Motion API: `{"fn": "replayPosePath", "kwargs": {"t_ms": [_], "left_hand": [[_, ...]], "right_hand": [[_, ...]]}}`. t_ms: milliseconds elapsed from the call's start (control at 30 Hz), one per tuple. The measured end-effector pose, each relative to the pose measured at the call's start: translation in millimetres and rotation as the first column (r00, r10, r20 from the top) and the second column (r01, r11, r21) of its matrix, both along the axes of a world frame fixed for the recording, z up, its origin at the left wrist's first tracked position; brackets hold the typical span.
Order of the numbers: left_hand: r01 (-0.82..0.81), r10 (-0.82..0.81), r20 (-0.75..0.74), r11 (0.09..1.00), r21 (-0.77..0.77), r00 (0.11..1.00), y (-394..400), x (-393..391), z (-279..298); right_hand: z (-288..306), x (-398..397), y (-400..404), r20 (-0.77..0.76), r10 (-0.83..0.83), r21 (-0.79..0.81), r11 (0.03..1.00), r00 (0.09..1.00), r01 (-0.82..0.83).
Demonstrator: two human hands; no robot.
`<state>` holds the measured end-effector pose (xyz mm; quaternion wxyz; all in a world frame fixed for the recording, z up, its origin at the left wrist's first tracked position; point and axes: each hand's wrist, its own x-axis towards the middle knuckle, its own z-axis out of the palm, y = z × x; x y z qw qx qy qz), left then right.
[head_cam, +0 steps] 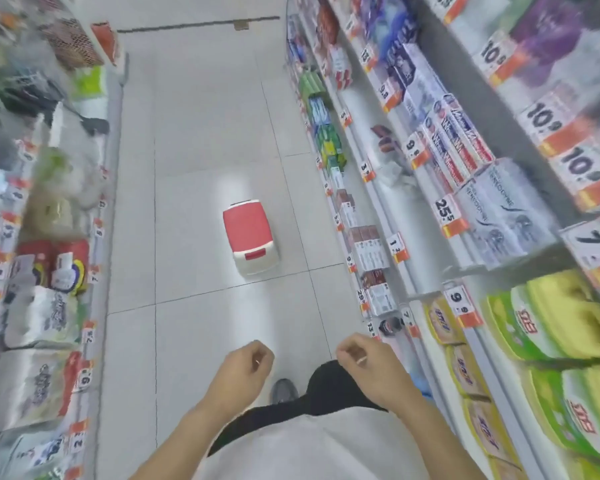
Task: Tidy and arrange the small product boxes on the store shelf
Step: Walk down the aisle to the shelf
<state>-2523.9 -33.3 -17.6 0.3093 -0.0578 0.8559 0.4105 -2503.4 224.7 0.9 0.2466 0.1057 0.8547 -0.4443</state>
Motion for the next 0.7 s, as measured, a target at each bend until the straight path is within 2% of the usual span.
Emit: {"fn": "replayPosePath", "kwargs": {"t_ms": [167,333,700], "left_hand": [[0.128,-0.128,-0.028,0.992,-0.024,0.991,41,-168,-6],[0.164,-0.168,-0.05,0.984,-0.075,0.985,83,-314,-14],[0.198,-0.214,-0.092,0.967,-0.162,0.972,123,-554,5]], "right_hand": [[-17,-113,32,0.046,-0.132,-0.015,0.991,0.99,0.132],[-41,-249,72,0.055,-0.116,-0.023,0.993,0.992,0.117],[-20,-535,114,-0.002,-0.129,-0.08,0.989,0.992,0.128]]}}
